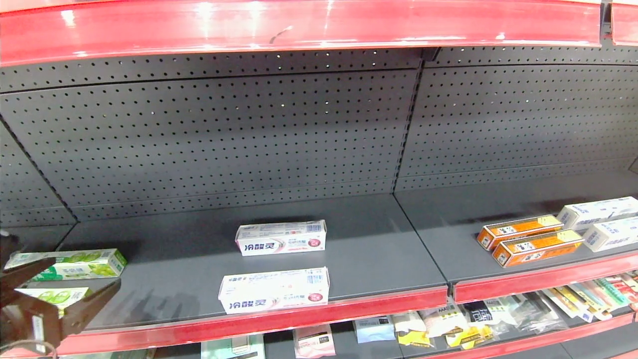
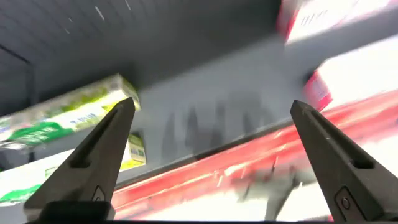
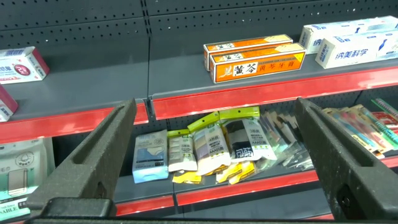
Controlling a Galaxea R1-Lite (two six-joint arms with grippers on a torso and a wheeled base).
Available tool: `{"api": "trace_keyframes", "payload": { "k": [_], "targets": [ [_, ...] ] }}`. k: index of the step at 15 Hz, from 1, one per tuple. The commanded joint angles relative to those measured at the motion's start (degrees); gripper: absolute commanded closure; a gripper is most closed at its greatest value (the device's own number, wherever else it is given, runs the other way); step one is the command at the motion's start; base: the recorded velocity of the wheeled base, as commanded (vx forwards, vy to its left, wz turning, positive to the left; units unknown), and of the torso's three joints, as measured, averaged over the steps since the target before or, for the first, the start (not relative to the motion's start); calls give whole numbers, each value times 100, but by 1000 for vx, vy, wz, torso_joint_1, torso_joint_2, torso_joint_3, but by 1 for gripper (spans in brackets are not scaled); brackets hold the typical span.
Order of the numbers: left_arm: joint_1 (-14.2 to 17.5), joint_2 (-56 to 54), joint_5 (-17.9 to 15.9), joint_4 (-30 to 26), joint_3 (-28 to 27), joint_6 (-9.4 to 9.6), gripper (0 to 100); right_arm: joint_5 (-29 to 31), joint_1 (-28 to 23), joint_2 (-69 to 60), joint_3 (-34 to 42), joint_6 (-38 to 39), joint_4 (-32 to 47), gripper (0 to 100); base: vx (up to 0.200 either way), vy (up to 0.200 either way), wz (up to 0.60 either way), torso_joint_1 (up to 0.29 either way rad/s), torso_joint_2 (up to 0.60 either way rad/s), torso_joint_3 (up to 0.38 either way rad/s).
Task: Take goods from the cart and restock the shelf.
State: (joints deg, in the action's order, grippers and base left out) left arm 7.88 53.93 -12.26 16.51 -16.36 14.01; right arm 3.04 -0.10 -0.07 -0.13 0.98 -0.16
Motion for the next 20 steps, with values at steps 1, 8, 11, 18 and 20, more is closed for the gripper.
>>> {"api": "trace_keyframes", "payload": {
  "k": [1,8,11,18,20],
  "targets": [
    [47,-1921,57,-113,274,-610,0,-5,1,7,-4,-1,-2,0,0,0,0,0,0,0],
    [-93,-4839,-48,-1308,643,-1576,0,4,1,7,-4,-1,-2,0,0,0,0,0,0,0],
    [-93,-4848,919,-1343,1161,-1603,0,-5,1,7,5,-1,-2,0,0,0,0,0,0,0],
    [-93,-4848,479,-1325,1636,-1559,0,-66,1,7,5,-115,-2,0,0,0,0,0,0,0],
    [-93,-4848,576,-1281,1636,-2086,0,-57,1,7,5,-106,-2,0,0,0,0,0,0,0]
  ]
}}
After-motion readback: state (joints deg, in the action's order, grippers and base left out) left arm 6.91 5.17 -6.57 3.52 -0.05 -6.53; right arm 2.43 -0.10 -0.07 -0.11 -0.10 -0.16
